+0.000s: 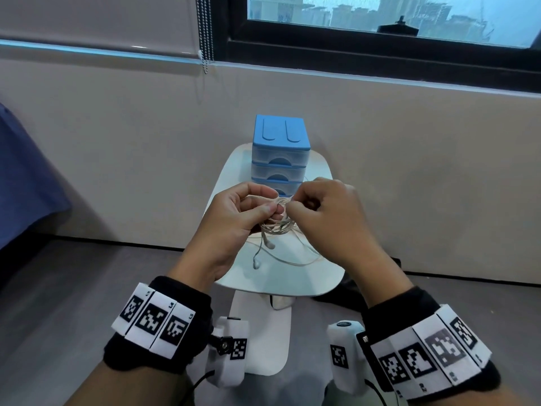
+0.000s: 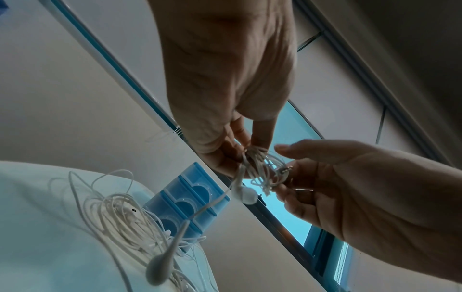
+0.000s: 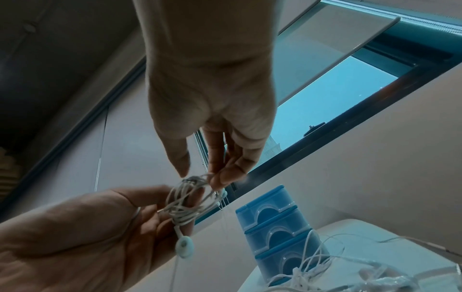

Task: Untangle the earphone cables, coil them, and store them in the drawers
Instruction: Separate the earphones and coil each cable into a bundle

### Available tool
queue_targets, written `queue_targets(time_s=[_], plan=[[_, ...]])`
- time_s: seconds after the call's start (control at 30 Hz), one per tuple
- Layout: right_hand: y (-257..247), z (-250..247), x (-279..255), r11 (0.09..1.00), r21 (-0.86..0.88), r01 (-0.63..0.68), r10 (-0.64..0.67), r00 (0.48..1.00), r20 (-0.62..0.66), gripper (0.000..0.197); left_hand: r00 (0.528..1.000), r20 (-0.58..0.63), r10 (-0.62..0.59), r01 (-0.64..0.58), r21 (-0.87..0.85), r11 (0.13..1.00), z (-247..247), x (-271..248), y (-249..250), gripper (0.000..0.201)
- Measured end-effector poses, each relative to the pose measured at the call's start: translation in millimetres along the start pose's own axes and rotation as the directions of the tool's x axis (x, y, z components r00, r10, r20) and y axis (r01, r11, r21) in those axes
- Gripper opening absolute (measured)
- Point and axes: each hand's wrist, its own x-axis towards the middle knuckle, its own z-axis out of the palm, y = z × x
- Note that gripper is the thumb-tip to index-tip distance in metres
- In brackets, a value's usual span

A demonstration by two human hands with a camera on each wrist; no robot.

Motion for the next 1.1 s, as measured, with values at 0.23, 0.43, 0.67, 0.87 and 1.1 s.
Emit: queue_targets(time_s=[0.23, 0.43, 0.67, 0.87, 1.1], plan=[[4.6, 6.8, 5.6, 0.980, 0.030, -0.195, 0.194, 0.980, 0.038, 0.021, 0.999, -0.024, 0.043, -0.040, 0.115, 0.993, 1.4, 1.3, -5.1, 0.015], [19.5, 20.7, 4.4, 0.843, 0.350, -0.409, 0.376, 0.912, 0.163, 0.019, 0.995, -0.016, 0.097, -0.088, 0.293, 0.952, 7.5, -4.6, -7.2, 0.025], [23.7, 28.2, 4.6, 0.557, 0.653, -0.512, 0.439, 0.850, 0.291, 0.012, 0.985, 0.019, 0.173, -0.158, 0.514, 0.843, 17.2, -4.2, -6.4, 0.038], [24.8, 23.8, 7.9, 0.425, 0.623, -0.657, 0.494, 0.745, 0.449, 0.013, 0.977, 0.008, 0.211, -0.171, 0.618, 0.767, 13.6, -2.7, -8.2, 0.045], [32.8, 5.8, 9.1, 0.645, 0.515, -0.564, 0.347, 0.817, 0.460, 0.018, 0.998, -0.043, 0.056, -0.046, 0.214, 0.976, -10.4, 6.8, -2.9, 0.029]])
